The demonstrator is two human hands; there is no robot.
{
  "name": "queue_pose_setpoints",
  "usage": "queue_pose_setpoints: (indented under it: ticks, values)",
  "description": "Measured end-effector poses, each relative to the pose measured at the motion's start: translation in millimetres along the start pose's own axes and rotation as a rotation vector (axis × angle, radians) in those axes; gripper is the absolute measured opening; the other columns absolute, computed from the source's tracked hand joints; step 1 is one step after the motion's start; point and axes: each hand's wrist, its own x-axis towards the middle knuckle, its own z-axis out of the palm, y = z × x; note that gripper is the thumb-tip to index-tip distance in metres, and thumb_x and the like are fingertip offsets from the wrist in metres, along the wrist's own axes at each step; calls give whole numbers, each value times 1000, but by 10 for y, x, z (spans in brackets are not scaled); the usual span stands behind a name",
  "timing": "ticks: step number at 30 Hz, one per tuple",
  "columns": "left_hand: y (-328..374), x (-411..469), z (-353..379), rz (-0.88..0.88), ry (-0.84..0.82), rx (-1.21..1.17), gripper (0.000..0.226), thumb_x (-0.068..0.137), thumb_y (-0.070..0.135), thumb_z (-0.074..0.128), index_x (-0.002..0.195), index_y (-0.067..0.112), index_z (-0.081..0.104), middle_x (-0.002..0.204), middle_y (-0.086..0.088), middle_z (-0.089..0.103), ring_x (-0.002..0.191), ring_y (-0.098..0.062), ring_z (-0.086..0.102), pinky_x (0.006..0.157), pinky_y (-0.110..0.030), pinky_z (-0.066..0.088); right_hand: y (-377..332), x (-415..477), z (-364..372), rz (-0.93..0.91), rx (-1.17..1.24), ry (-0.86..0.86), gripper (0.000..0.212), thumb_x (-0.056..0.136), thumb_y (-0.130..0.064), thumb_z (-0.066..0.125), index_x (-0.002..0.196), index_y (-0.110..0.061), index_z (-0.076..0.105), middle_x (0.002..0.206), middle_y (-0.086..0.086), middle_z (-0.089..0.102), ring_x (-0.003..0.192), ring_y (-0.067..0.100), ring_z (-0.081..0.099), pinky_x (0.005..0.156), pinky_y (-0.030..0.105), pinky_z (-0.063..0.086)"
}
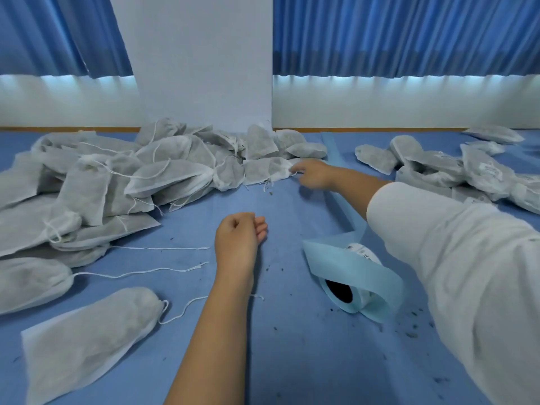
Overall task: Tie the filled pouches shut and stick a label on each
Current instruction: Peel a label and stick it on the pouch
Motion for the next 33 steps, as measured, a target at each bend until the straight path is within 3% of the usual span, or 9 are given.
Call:
queue_pose_setpoints:
  ticks: [8, 11, 14, 17, 20, 24, 27, 30, 33]
  values:
    - [8, 24, -35, -53, 21, -22, 16, 99, 5, 47, 85, 8, 56, 90, -10, 67, 86, -22, 67, 76, -25, 57, 35, 282, 116, 28, -11, -22, 45, 97, -6, 39, 138, -18, 55, 151, 5, 42, 136, 29, 39, 113, 33, 30]
    - [2, 17, -48, -46, 14, -12, 15, 98, 5, 48, 87, 8, 57, 95, -11, 69, 89, -23, 68, 78, -24, 58, 38, 244, 100, 28, 116, 101, 37, 94, -8, 48, 129, -4, 61, 139, 14, 54, 127, 32, 49, 108, 36, 39]
    - [12, 4, -44, -7, 15, 17, 14, 98, 7, 49, 88, 11, 58, 94, -8, 70, 83, -16, 68, 76, -22, 58, -23, 109, -5, -42, 297, 296, 29, 90, -6, 59, 118, -4, 68, 124, 12, 64, 113, 24, 60, 90, 24, 46]
    - [50, -38, -45, 154, 30, 130, 11, 95, 8, 57, 93, 18, 59, 96, -4, 71, 85, -12, 68, 84, -24, 55, -141, -110, -169, -95, 480, 366, 21, 87, 2, 61, 98, -11, 73, 103, 13, 72, 86, 17, 65, 76, 23, 51]
    - [127, -136, -43, 445, -2, 268, 23, 91, 2, 62, 105, 18, 55, 113, 0, 64, 99, -6, 63, 81, -6, 46, -287, -469, -305, -193, 579, 278, 18, 86, 2, 65, 87, -15, 71, 86, 13, 70, 69, 12, 65, 68, 20, 57]
    - [269, -299, -56, 826, -89, 535, 53, 90, 10, 69, 138, 16, 48, 140, 11, 41, 132, -3, 37, 108, -8, 25, -440, -1002, -404, -308, 535, 196, 20, 85, 0, 66, 84, -18, 73, 81, 5, 72, 69, 4, 66, 66, 18, 55]
    - [340, -438, -79, 786, -196, 630, 66, 91, 25, 69, 149, 22, 39, 152, 12, 37, 142, -5, 29, 116, -17, 19, -503, -1389, -427, -359, 546, 144, 23, 86, 2, 66, 86, -21, 72, 93, 4, 74, 78, 7, 66, 74, 22, 57]
    - [340, -552, -102, 652, -292, 693, 43, 91, 31, 68, 132, 30, 58, 124, 16, 63, 125, -13, 52, 113, -33, 34, -526, -1734, -393, -370, 599, 140, 21, 86, 6, 65, 95, -12, 70, 89, 12, 72, 77, 12, 65, 76, 23, 57]
    - [356, -648, -84, 699, -335, 694, 20, 92, 21, 63, 103, 37, 67, 94, 21, 68, 94, -3, 60, 79, -8, 41, -488, -1993, -328, -325, 551, 204, 19, 86, 3, 66, 102, -7, 69, 80, 4, 68, 73, 10, 63, 80, 27, 54]
